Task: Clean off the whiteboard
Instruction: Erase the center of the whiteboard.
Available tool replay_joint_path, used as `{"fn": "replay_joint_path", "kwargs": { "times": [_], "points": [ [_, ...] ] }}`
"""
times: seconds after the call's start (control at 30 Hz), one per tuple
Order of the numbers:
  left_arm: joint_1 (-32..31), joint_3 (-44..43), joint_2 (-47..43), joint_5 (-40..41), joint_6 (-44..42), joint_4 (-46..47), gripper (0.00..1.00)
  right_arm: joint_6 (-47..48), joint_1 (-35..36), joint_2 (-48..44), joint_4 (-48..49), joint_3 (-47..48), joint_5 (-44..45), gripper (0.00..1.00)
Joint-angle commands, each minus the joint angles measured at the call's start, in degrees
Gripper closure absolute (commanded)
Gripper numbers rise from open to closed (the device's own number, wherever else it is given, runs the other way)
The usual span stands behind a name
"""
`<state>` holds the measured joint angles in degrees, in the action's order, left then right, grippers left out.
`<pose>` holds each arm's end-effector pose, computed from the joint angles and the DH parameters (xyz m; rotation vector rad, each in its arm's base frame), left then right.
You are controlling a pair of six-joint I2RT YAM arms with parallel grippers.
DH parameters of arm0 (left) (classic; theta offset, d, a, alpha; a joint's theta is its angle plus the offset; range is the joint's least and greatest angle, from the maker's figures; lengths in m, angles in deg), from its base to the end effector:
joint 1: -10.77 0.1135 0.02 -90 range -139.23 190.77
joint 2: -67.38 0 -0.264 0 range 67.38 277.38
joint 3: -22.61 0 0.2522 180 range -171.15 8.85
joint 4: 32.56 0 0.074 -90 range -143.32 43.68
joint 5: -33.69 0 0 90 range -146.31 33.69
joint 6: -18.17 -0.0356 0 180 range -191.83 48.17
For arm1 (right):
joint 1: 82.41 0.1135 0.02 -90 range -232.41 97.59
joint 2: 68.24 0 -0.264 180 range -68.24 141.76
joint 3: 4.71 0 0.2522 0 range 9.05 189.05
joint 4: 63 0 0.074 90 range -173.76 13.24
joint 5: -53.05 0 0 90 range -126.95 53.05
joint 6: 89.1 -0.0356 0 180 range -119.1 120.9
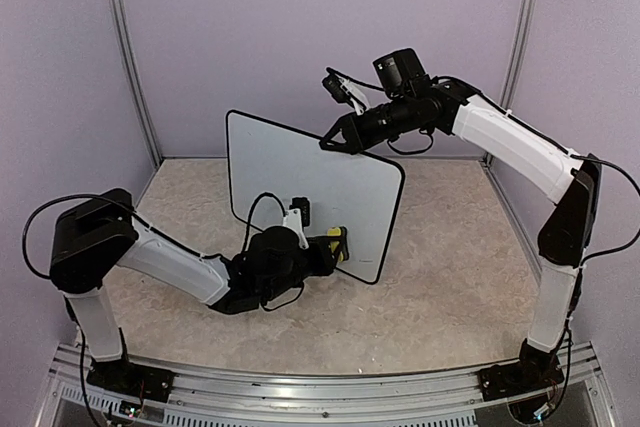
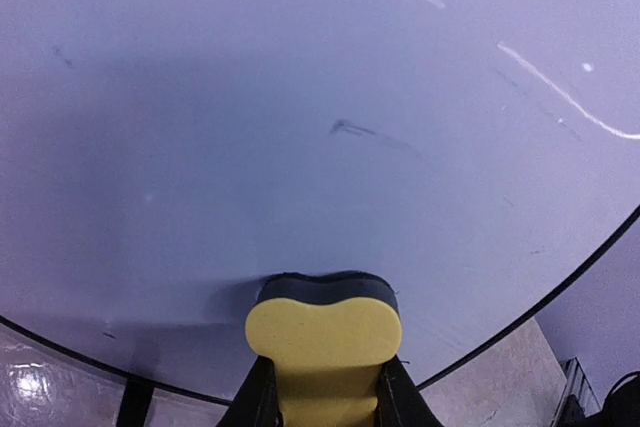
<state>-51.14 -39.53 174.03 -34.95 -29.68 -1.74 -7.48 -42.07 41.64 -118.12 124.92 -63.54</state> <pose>0.1902 -0.3288 0.1643 0.0481 1.8982 -0.9454 0.3201 0.2927 0.3857 -0.8912 2.1059 0.9721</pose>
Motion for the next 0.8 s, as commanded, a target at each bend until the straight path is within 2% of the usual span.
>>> {"fn": "replay_joint_path", "kwargs": {
  "times": [0.0,0.1,0.2,0.33,0.6,0.77],
  "points": [
    [-3.3,-2.1,2.4,3.8,-16.7,-4.8,1.0,-2.5,2.3,4.3,-12.2,-1.2,-5.8,1.0],
    [-5.5,-2.9,3.9,11.1,-24.5,-7.4,1.0,-2.9,2.3,3.6,-11.6,-1.8,-5.7,1.0],
    [-6.7,-3.8,6.4,14.0,-29.3,-8.4,1.0,-3.0,2.4,3.1,-11.2,-2.5,-5.8,1.0],
    [-8.4,-3.2,8.5,14.0,-35.6,-2.5,1.0,-2.9,2.3,2.4,-10.8,-3.5,-5.8,1.0],
    [-12.9,-9.8,14.8,21.3,-39.8,-1.9,1.0,-2.5,2.3,1.8,-10.3,-4.6,-6.1,1.0],
    [-13.4,-12.0,15.8,21.1,-39.9,-0.1,1.0,-2.7,2.3,1.3,-9.6,-5.4,-6.2,1.0]
  ]
}}
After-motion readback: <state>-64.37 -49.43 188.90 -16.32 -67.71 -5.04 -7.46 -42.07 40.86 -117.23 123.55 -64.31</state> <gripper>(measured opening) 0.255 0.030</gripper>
